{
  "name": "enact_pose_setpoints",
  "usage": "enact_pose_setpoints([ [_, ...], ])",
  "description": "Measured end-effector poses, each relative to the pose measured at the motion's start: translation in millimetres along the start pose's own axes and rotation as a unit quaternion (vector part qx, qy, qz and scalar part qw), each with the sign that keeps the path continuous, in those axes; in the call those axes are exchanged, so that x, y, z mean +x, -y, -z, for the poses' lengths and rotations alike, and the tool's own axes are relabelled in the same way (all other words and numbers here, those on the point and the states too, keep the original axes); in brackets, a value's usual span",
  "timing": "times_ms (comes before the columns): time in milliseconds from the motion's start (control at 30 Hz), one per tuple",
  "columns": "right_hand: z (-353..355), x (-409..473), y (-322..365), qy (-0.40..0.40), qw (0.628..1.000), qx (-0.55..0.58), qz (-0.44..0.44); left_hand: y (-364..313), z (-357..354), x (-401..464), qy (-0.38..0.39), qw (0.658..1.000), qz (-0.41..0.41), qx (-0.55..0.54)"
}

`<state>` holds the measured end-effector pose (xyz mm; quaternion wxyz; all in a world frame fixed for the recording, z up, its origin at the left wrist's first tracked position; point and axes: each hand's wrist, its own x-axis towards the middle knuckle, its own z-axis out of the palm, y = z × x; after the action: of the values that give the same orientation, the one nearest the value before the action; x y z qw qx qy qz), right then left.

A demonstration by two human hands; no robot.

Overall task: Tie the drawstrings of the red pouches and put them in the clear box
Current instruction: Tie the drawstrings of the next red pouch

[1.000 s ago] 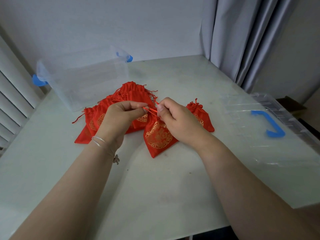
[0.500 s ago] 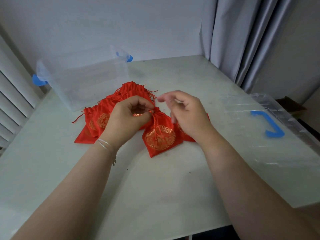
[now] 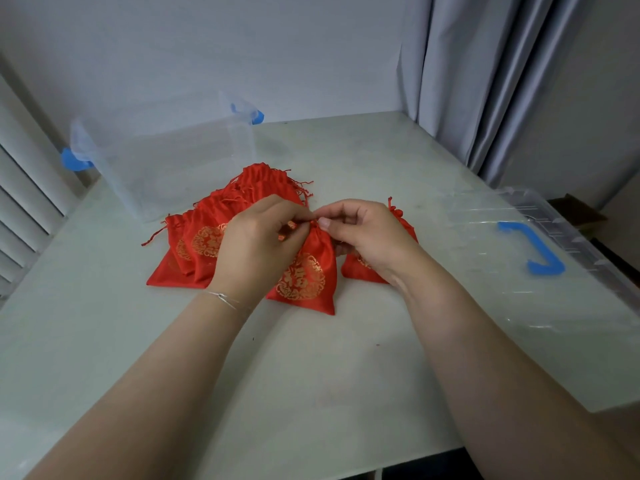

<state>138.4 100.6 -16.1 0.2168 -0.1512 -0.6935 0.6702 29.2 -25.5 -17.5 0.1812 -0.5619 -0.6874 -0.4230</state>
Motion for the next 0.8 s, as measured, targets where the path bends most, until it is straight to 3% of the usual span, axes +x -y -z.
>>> enact_pose_setpoints([
  [167, 13, -1, 3, 0.070, 0.996, -0.046, -0.041, 5, -3, -2, 0.014, 1.000, -0.004, -0.019],
  [367, 15, -3, 5, 0.074, 0.994, -0.074, -0.033, 7, -3, -1, 0.047, 0.994, 0.023, -0.091],
  [633, 1, 1, 0, -0.025, 0.994, -0.106, -0.009, 2, -6, -1, 0.026, 0.992, 0.021, -0.119],
  [800, 7, 9, -8, -0.078, 0.973, -0.218, 0.009, -3, -3, 0, 0.018, 0.993, -0.004, -0.116],
])
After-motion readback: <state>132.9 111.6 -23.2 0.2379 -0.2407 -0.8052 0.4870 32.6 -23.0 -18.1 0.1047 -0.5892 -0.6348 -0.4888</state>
